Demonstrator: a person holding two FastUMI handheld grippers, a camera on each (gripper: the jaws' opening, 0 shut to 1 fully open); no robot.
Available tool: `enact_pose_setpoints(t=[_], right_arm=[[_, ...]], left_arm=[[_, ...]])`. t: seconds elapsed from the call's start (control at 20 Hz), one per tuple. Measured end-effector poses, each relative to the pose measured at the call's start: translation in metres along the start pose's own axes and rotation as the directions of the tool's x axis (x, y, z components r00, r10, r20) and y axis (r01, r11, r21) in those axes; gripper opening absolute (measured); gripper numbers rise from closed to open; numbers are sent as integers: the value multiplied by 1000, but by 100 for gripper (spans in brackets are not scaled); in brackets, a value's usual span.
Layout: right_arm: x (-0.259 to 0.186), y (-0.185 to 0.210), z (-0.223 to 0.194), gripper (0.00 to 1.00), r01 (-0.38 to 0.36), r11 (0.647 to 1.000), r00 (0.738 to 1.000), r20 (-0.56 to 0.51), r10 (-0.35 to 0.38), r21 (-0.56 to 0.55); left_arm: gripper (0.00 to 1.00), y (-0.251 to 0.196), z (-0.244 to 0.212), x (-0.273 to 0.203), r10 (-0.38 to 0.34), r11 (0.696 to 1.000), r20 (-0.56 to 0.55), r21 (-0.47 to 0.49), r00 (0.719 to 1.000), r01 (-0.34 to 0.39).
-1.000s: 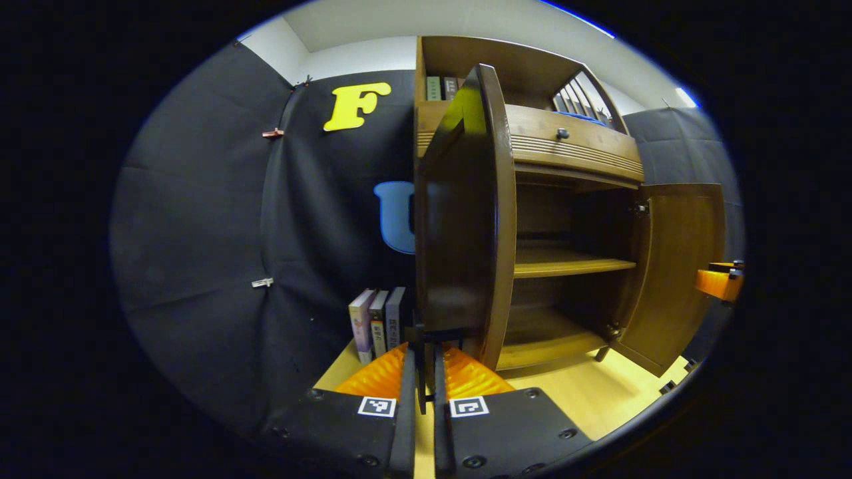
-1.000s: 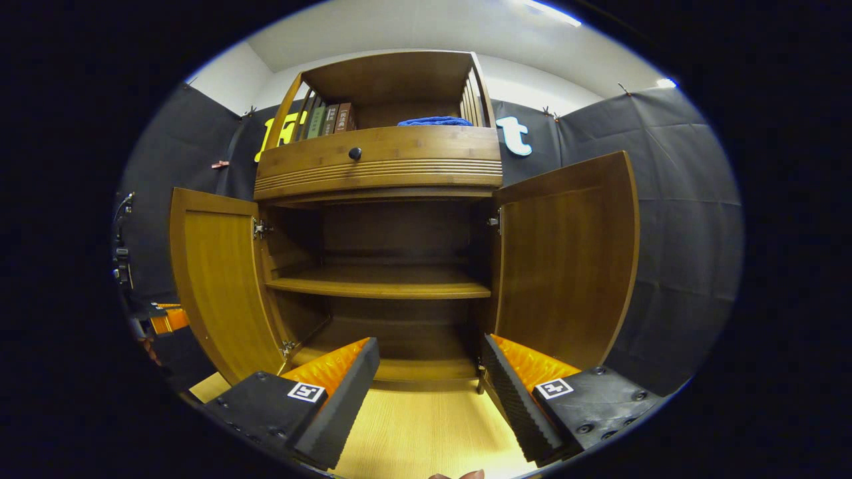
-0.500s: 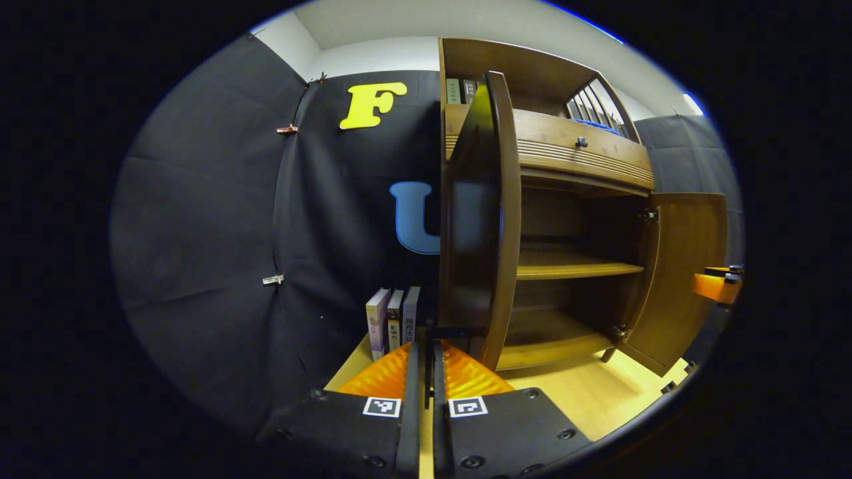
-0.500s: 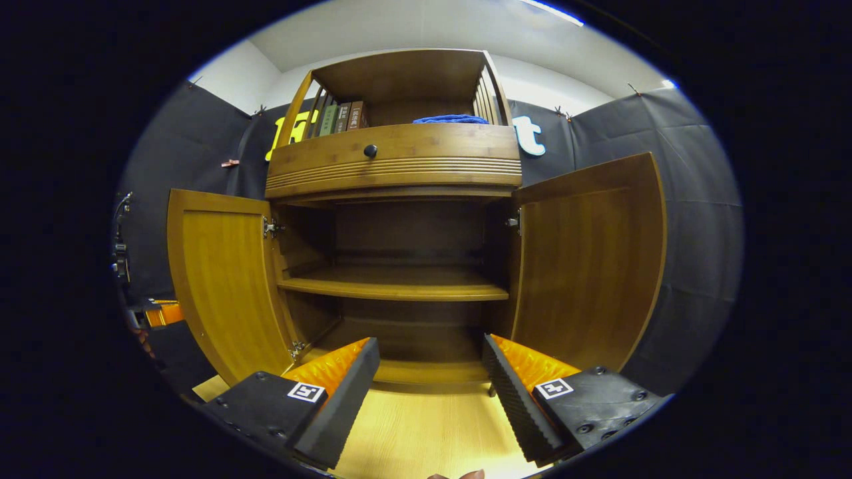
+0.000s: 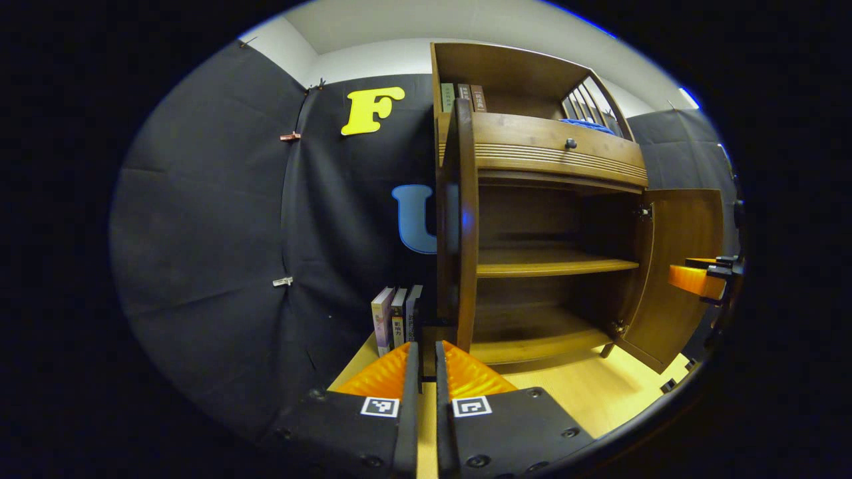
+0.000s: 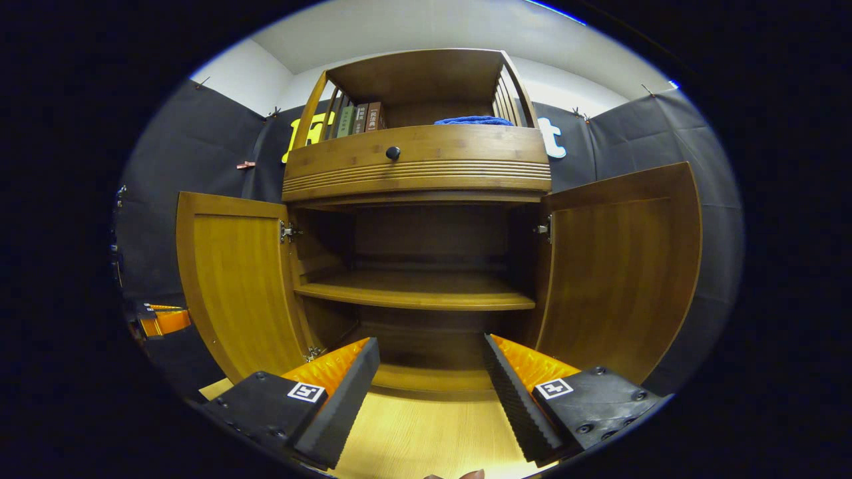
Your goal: Open the right door of the double-door shoe cabinet with the right hand, and open the left door with the left hand.
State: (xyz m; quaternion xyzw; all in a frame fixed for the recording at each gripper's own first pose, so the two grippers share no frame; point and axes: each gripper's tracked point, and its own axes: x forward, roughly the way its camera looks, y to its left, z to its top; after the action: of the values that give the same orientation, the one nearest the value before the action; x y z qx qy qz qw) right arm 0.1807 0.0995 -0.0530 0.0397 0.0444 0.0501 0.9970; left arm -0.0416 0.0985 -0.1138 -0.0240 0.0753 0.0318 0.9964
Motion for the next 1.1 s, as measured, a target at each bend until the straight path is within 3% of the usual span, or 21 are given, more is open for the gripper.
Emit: enact_pose_setpoints(t=[0.05,0.1,0.15,0.2,0.4,0.45,0.7,0.8,0.95,1.05,1.1], right_arm=[[1,-1,2,99,-5,1000,1000,1,5,6],[2,-1,4,99,-11,1000,1000,5,11,17],[3,-3,9,95,-11,1000,1000,13,11,28],[2,-7,13,99,-13,999,1000,24,12,35],[4,-22,21,94,-18,999,999,40,17,31],[4,-28,22,99,-17,1000,999,34,16,27],[3,-54,31,94,2,1000,999,38,-3,22],[3,-64,38,99,12,1000,999,49,-12,6],[0,-80,47,94,33,999,998,61,-31,-26],[0,-88,52,99,44,998,997,72,-41,-35],[-1,-91,53,94,47,998,996,73,-44,-36]], left_arm=[[19,-5,-1,-3,1,1000,-6,4,1000,-1],[28,-10,0,-6,0,1000,-10,5,1000,0],[30,-16,2,-10,-1,1000,-11,3,1000,1],[35,-23,4,-13,-2,1000,-11,-1,1000,2],[58,-50,15,-20,-16,1000,16,-15,1000,16],[61,-58,19,-21,-20,1000,25,-22,999,21],[84,-115,39,-14,-97,995,61,-25,993,98],[87,-136,45,-9,-126,992,59,5,990,125],[87,-174,51,-2,-184,983,56,10,981,184],[87,-198,59,4,-217,976,69,10,974,217],[87,-210,62,6,-232,973,74,10,970,232]])
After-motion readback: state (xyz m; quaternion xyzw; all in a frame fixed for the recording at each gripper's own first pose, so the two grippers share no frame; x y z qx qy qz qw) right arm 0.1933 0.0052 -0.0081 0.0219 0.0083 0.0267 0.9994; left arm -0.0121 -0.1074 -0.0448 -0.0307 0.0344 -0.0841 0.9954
